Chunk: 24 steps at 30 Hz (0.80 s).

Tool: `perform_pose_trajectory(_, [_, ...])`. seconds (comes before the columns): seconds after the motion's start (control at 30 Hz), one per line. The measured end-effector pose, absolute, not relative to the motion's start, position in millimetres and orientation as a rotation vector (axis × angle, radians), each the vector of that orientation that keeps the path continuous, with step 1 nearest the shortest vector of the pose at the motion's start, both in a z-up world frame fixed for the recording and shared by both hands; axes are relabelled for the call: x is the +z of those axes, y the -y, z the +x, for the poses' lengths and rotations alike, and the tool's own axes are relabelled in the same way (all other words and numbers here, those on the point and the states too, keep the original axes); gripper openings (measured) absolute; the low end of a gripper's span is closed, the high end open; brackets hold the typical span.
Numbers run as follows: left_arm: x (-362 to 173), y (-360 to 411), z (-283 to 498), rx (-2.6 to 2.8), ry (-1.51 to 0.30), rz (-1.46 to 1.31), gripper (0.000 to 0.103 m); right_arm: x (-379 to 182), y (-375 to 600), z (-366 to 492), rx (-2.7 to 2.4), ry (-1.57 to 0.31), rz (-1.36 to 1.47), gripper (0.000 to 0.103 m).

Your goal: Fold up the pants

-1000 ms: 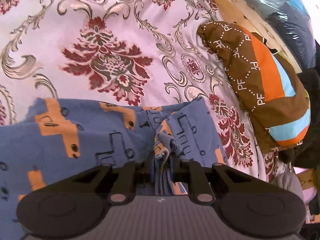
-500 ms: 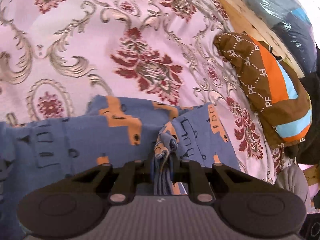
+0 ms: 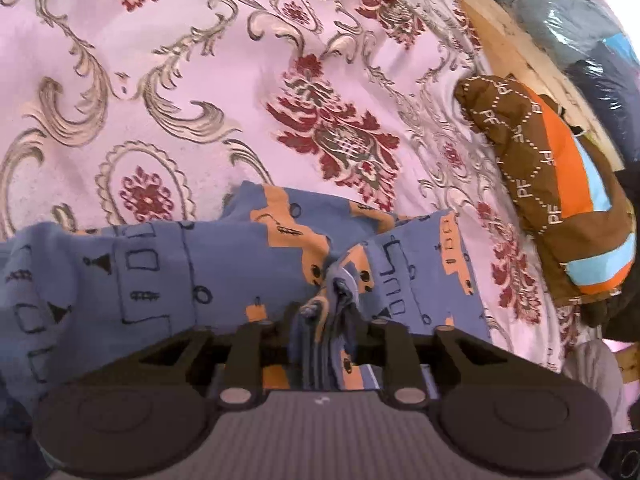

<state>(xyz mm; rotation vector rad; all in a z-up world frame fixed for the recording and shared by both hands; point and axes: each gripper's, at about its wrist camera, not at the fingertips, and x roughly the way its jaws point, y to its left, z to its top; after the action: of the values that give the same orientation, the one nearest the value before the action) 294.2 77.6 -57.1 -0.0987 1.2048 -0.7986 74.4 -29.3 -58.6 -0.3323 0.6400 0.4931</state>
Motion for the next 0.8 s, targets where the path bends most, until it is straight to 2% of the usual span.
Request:
perform_pose_trajectory(0.07, [-50,-80,291,-0.771,-1.187,-0.089,0.062,-55,35,70,0.495,-0.626,-0.307,0.035])
perform_pose_trajectory(0.1, [-46,-82,290,-0.759,-1.174,-0.091,0.066,-53,37,69,0.495,-0.619,-0.297,0.045])
perform_pose_trajectory(0.13, [-41,-83,288,-0.740,-1.159,-0.091,0.075,-50,42,65,0.494,-0.606,-0.284,0.061])
perform_pose_trajectory(0.17, [-36,-86,286,-0.714,-1.145,-0.088,0.085,-47,48,61,0.488,-0.593,-0.276,0.071])
perform_pose_trajectory(0.2, [-31,-88,284,-0.668,-1.131,-0.091,0.090,-43,53,57,0.477,-0.578,-0.272,0.087])
perform_pose_trajectory(0.23, [-24,-90,279,-0.609,-1.110,-0.093,0.097,-39,63,52,0.451,-0.555,-0.272,0.097])
perform_pose_trajectory(0.27, [-20,-91,275,-0.565,-1.091,-0.093,0.099,-36,71,49,0.419,-0.537,-0.283,0.100])
perform_pose_trajectory(0.33, [-9,-90,260,-0.452,-1.047,-0.080,0.103,-31,92,46,0.301,-0.509,-0.337,0.102])
perform_pose_trajectory(0.47, [-4,-80,227,-0.224,-0.974,-0.088,0.103,-33,135,65,-0.013,-0.545,-0.429,0.102])
perform_pose_trajectory(0.6, [-23,-58,194,-0.125,-0.976,-0.084,0.103,-43,177,99,-0.147,-0.609,-0.304,0.102])
perform_pose_trajectory(0.8, [-56,-20,183,-0.042,-0.996,0.185,0.103,-76,183,127,-0.125,-0.706,-0.358,0.102])
